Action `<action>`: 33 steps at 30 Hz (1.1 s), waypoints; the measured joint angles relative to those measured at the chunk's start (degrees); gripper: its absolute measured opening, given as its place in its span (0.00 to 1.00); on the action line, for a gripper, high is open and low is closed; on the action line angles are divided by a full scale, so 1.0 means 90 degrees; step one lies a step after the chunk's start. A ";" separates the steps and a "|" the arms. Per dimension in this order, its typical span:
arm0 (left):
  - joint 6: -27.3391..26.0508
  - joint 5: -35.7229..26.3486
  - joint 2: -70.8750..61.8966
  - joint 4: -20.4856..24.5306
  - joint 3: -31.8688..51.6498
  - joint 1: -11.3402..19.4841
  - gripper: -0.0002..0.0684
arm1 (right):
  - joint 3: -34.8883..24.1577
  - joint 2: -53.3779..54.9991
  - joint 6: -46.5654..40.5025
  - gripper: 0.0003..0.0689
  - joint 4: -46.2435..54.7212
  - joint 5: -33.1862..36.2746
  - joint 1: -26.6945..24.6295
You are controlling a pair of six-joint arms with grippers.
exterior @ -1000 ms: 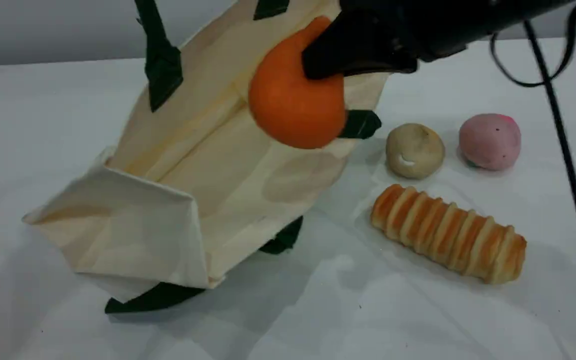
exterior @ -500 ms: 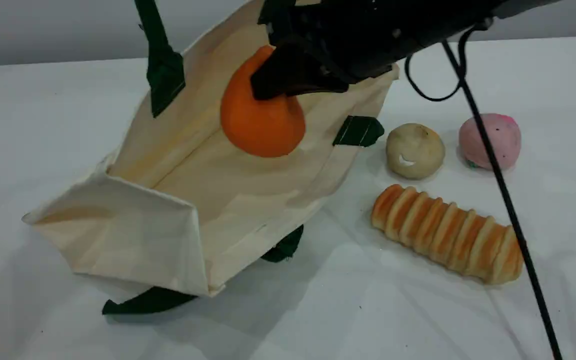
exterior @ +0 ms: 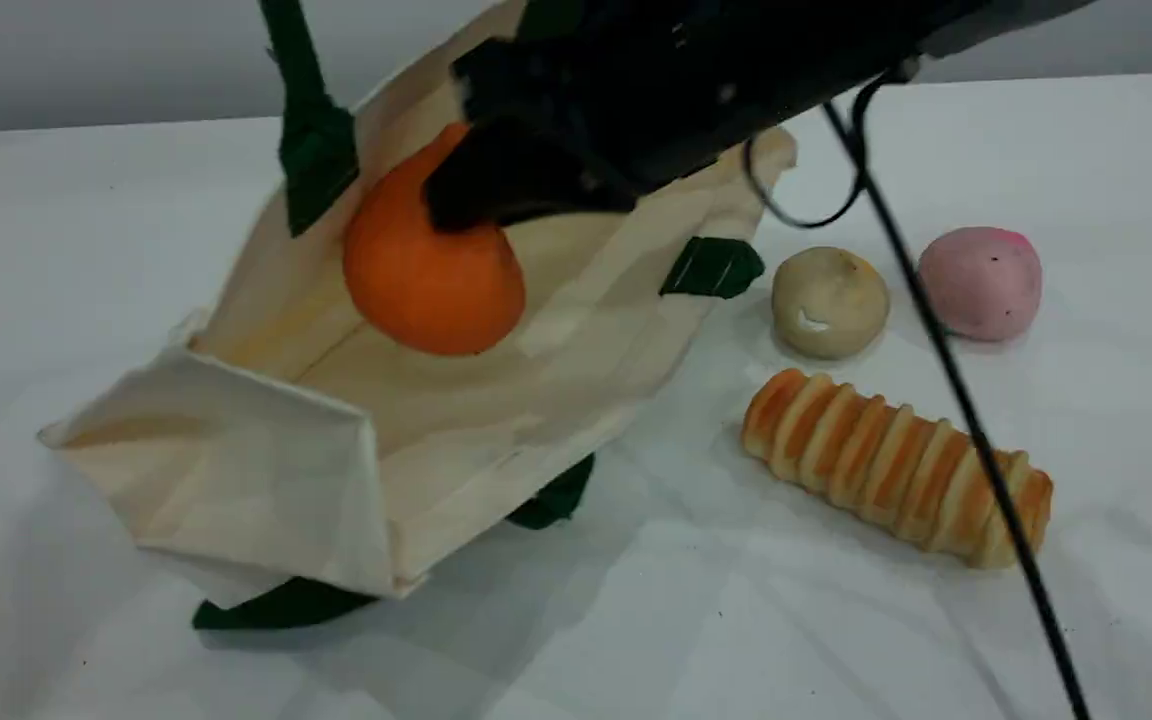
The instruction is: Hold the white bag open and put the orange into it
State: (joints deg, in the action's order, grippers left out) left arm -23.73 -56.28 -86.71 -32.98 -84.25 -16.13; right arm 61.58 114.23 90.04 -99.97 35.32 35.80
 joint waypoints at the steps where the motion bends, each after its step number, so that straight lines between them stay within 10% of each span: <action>1: 0.0000 0.0000 0.0000 0.0000 0.0000 0.0000 0.10 | 0.0000 0.0000 0.0000 0.27 0.0000 -0.0107 0.0083; 11: 0.0000 0.0005 0.0000 0.0007 0.0000 0.0000 0.10 | 0.0002 -0.0055 -0.0012 0.69 -0.0009 -0.0460 0.0271; 33: 0.0000 0.0005 0.0000 0.0056 0.0006 0.0000 0.10 | -0.1383 -0.1897 -0.0026 0.62 0.1131 -0.2664 -0.0115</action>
State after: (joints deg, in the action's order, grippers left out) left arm -23.73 -56.23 -86.71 -32.47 -84.20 -16.13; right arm 49.14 97.16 89.81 -89.79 11.35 34.77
